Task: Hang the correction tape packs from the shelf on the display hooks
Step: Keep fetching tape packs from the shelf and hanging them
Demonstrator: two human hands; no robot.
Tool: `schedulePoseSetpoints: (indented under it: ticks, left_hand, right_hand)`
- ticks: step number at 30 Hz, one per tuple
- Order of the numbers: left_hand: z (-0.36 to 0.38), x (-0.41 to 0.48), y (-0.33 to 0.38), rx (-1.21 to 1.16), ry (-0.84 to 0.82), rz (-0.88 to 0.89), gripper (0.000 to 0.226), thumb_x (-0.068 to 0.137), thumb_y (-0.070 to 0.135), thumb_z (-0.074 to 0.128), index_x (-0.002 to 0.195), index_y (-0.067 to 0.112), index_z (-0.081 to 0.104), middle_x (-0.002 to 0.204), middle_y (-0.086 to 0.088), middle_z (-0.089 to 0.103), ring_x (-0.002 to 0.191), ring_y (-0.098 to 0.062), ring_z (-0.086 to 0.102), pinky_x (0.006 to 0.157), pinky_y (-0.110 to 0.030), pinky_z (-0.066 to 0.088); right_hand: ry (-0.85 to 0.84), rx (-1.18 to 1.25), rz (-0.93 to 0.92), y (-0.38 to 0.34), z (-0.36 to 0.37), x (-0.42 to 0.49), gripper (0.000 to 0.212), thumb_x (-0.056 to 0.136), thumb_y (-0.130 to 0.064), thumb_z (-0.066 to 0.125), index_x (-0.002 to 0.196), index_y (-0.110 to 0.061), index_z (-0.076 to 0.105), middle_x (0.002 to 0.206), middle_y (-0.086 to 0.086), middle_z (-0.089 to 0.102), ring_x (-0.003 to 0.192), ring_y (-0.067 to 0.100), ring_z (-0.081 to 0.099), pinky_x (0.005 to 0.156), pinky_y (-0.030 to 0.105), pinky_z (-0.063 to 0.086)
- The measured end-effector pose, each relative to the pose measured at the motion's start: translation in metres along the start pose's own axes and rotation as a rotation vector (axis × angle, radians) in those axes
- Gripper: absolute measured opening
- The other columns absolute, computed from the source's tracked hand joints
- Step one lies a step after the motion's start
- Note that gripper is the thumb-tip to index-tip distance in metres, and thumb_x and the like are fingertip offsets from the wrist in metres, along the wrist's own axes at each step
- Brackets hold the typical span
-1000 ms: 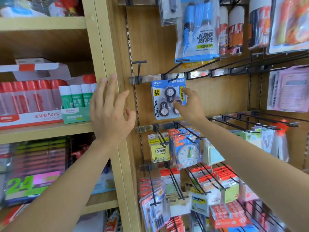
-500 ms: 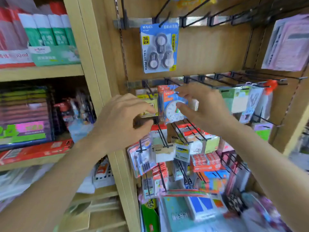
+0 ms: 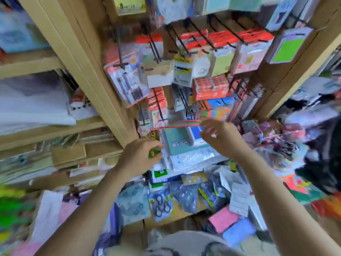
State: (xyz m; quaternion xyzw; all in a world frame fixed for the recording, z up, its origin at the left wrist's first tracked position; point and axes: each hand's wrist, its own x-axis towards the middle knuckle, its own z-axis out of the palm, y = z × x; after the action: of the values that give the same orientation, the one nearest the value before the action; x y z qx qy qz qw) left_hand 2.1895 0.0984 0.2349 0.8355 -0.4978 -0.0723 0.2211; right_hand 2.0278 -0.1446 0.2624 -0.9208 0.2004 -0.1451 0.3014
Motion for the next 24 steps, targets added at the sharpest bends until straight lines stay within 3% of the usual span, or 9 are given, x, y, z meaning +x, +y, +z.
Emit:
schedulePoseSetpoints:
  ticks: [4, 7, 11, 13, 17, 21, 24]
  left_hand:
    - [0.08, -0.031, -0.008, -0.099, -0.188, -0.19, 0.021, 0.089, 0.028, 0.071, 0.11, 0.027, 0.074, 0.102, 0.011, 0.076, 0.094, -0.014, 0.071, 0.076, -0.031, 0.054]
    - [0.133, -0.057, -0.008, -0.211, -0.337, -0.35, 0.023, 0.089, 0.024, 0.071, 0.112, 0.024, 0.074, 0.102, 0.008, 0.075, 0.095, -0.011, 0.07, 0.078, -0.028, 0.054]
    - [0.203, -0.094, -0.007, -0.324, -0.502, -0.533, 0.015, 0.086, 0.02, 0.07, 0.091, 0.034, 0.069, 0.097, 0.014, 0.075, 0.091, -0.007, 0.071, 0.076, -0.019, 0.05]
    - [0.235, -0.109, -0.006, -0.371, -0.547, -0.621, 0.014, 0.085, 0.02, 0.07, 0.093, 0.032, 0.071, 0.093, 0.015, 0.071, 0.089, -0.005, 0.07, 0.073, -0.013, 0.046]
    - [0.29, -0.125, -0.02, -0.464, -0.635, -0.758, 0.016, 0.085, 0.027, 0.068, 0.1, 0.032, 0.071, 0.096, 0.011, 0.073, 0.094, -0.009, 0.07, 0.084, -0.024, 0.052]
    - [0.343, -0.13, -0.047, -0.439, -0.653, -0.874, 0.013, 0.088, 0.03, 0.07, 0.101, 0.029, 0.074, 0.103, 0.015, 0.074, 0.099, -0.005, 0.069, 0.076, -0.02, 0.045]
    - [0.376, -0.126, -0.07, -0.408, -0.628, -0.95, 0.013, 0.088, 0.027, 0.07, 0.101, 0.027, 0.072, 0.105, 0.007, 0.075, 0.102, -0.012, 0.069, 0.077, -0.023, 0.046]
  right_hand:
    - [-0.176, 0.001, 0.237, 0.051, 0.048, -0.043, 0.02, 0.088, -0.026, 0.07, 0.108, -0.02, 0.07, 0.081, -0.009, 0.065, 0.073, 0.015, 0.063, 0.072, 0.031, 0.051]
    - [-0.314, 0.024, 0.427, 0.085, 0.083, -0.075, 0.02, 0.085, -0.022, 0.07, 0.106, -0.021, 0.072, 0.086, 0.001, 0.073, 0.084, 0.027, 0.069, 0.076, 0.036, 0.054]
    - [-0.478, 0.042, 0.562, 0.122, 0.126, -0.119, 0.022, 0.088, -0.022, 0.067, 0.109, -0.021, 0.072, 0.097, 0.006, 0.075, 0.095, 0.03, 0.069, 0.079, 0.032, 0.051]
    - [-0.517, 0.046, 0.625, 0.141, 0.149, -0.139, 0.022, 0.086, -0.02, 0.066, 0.107, -0.022, 0.074, 0.095, 0.006, 0.075, 0.095, 0.03, 0.069, 0.077, 0.031, 0.049]
    - [-0.608, 0.073, 0.737, 0.179, 0.19, -0.167, 0.025, 0.088, -0.021, 0.063, 0.111, -0.02, 0.073, 0.104, 0.005, 0.075, 0.098, 0.03, 0.068, 0.079, 0.034, 0.052]
    - [-0.661, 0.102, 0.763, 0.217, 0.228, -0.185, 0.022, 0.089, -0.019, 0.065, 0.109, -0.013, 0.072, 0.105, 0.006, 0.075, 0.099, 0.029, 0.067, 0.082, 0.038, 0.054]
    - [-0.706, 0.113, 0.791, 0.243, 0.26, -0.191, 0.024, 0.09, -0.022, 0.065, 0.112, -0.016, 0.071, 0.108, 0.005, 0.074, 0.102, 0.027, 0.067, 0.085, 0.035, 0.053]
